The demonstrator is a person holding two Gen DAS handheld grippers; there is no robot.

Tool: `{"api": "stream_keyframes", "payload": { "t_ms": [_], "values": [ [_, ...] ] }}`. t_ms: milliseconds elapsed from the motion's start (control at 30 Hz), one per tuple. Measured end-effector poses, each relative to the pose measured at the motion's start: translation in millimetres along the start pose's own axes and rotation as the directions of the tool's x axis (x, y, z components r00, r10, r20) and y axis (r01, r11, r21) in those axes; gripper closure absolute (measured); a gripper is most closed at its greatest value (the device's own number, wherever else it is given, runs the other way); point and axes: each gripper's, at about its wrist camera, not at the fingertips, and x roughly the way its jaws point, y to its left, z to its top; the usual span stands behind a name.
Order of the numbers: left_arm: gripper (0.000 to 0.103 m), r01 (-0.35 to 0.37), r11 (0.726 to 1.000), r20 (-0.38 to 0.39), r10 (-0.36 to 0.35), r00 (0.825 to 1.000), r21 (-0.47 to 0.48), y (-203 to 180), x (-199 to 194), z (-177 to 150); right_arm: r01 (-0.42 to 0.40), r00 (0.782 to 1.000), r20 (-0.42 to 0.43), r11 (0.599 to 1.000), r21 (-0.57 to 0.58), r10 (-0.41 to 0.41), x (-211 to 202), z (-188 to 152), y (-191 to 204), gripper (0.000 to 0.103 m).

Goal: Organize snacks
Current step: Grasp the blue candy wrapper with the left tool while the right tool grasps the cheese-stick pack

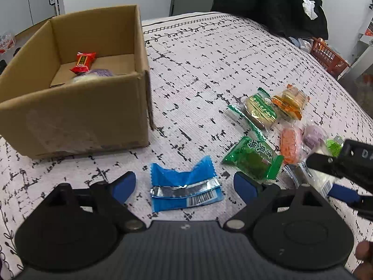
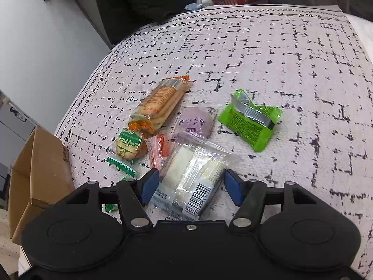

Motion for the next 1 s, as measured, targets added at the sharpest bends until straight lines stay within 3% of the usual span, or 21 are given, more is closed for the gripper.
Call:
{"api": "stream_keyframes", "payload": {
  "t_ms": [200, 267, 333, 367, 533, 767, 1000],
  "values": [
    [0.015, -0.012, 1.000, 0.001, 0.012, 1.000, 0.007, -0.5, 4.4, -3.6, 0.029, 1.000, 0.006, 0.998, -0.062, -0.029, 8.5, 0.1, 13.8, 0.031],
    [0.021, -0.012, 1.000, 0.011, 0.012, 1.000, 0.000, 1.2, 3.5, -4.1, 0.054, 0.999, 0.003, 0.993, -0.106, -0.054, 11.2, -2.2, 19.1, 0.031],
    [0.028, -0.013, 1.000, 0.015, 0.013, 1.000, -0.007, 3.0, 3.7, -4.2, 0.067, 0.998, 0.004, 0.989, -0.131, -0.068, 9.6, -4.9, 20.6, 0.035],
    [0.038, -0.013, 1.000, 0.018, 0.014, 1.000, -0.011, 4.1, 3.0, -3.9, 0.071, 0.997, 0.000, 0.989, -0.129, -0.071, 8.3, -5.6, 19.7, 0.037],
    [0.048, 0.007, 1.000, 0.024, -0.006, 1.000, -0.026, 8.0, -0.9, -1.1, 0.093, 0.995, -0.018, 0.986, -0.137, -0.096, 1.1, -9.8, 17.1, 0.048],
    [0.050, 0.067, 0.997, 0.065, -0.065, 0.996, -0.029, 5.2, -19.3, 2.2, 0.068, 0.996, -0.044, 0.994, -0.081, -0.072, -14.6, -11.6, 10.2, 0.051],
    [0.050, 0.111, 0.993, 0.112, -0.107, 0.988, -0.034, 8.2, -47.1, 8.8, 0.026, 1.000, 0.018, 0.994, -0.102, -0.024, -44.8, -9.3, 18.3, 0.052]
  ]
}}
